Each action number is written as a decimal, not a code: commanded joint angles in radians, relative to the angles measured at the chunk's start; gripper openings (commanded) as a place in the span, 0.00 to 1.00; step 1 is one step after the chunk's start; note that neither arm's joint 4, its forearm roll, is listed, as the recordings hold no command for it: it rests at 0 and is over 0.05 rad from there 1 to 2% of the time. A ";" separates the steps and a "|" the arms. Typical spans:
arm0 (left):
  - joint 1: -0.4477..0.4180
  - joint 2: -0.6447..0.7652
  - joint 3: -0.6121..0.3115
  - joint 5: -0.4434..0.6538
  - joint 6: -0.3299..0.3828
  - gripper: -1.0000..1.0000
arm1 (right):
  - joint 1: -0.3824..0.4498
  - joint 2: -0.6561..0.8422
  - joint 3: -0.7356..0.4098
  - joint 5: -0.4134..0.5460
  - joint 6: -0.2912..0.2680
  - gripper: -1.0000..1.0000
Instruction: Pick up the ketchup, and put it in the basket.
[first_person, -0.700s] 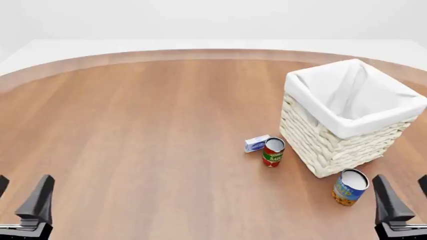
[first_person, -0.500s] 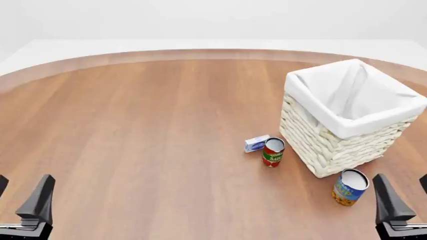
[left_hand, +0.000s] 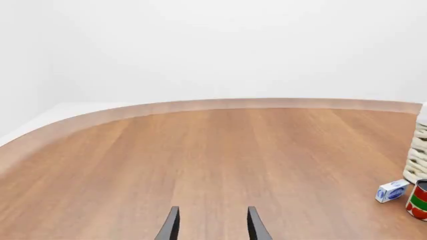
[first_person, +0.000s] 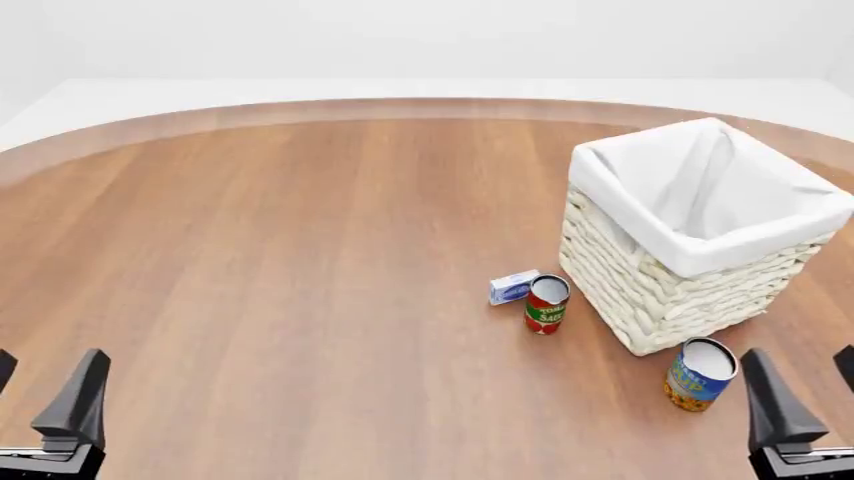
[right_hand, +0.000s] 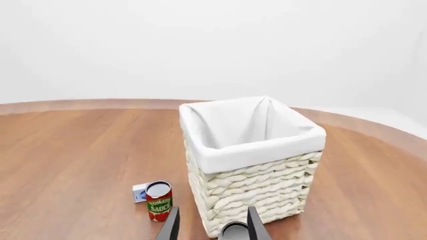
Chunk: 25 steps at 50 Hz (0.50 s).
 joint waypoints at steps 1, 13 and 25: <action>0.000 0.000 0.000 0.000 0.000 1.00 | 0.027 0.000 -0.001 -0.002 -0.017 1.00; 0.000 0.000 0.000 0.000 0.000 1.00 | 0.070 0.003 -0.007 -0.001 -0.033 1.00; 0.000 0.000 0.000 0.000 0.000 1.00 | 0.119 0.001 -0.021 0.015 -0.043 1.00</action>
